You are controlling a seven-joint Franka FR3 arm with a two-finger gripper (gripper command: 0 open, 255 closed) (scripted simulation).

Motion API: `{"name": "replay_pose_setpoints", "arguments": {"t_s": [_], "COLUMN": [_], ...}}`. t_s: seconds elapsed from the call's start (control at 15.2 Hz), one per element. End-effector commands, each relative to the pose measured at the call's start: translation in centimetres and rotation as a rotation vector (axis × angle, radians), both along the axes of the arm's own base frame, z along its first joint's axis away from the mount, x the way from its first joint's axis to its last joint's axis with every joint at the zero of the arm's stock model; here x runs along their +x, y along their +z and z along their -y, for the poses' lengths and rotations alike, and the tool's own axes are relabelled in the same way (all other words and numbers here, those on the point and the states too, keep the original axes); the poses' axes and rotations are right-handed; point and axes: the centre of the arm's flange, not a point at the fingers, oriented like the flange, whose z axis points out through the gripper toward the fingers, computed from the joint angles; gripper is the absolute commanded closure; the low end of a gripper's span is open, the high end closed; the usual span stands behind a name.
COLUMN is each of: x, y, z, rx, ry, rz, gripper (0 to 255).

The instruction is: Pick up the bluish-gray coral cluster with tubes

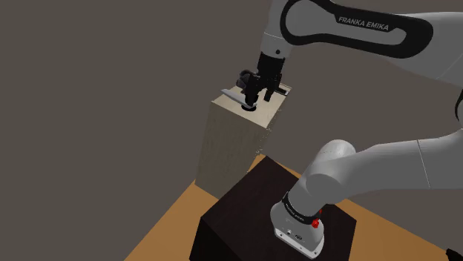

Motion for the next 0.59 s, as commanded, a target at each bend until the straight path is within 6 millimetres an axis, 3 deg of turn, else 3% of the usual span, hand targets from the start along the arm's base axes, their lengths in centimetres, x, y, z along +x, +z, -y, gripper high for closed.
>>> {"name": "replay_pose_setpoints", "arguments": {"t_s": [0.0,0.53], "x": [0.0,5.2], "y": [0.0,-1.0], "z": [0.0,7.4], "rx": [0.0,-0.096], "ry": [0.0,0.17], "rz": [0.0,-0.006], "gripper": [0,0]}}
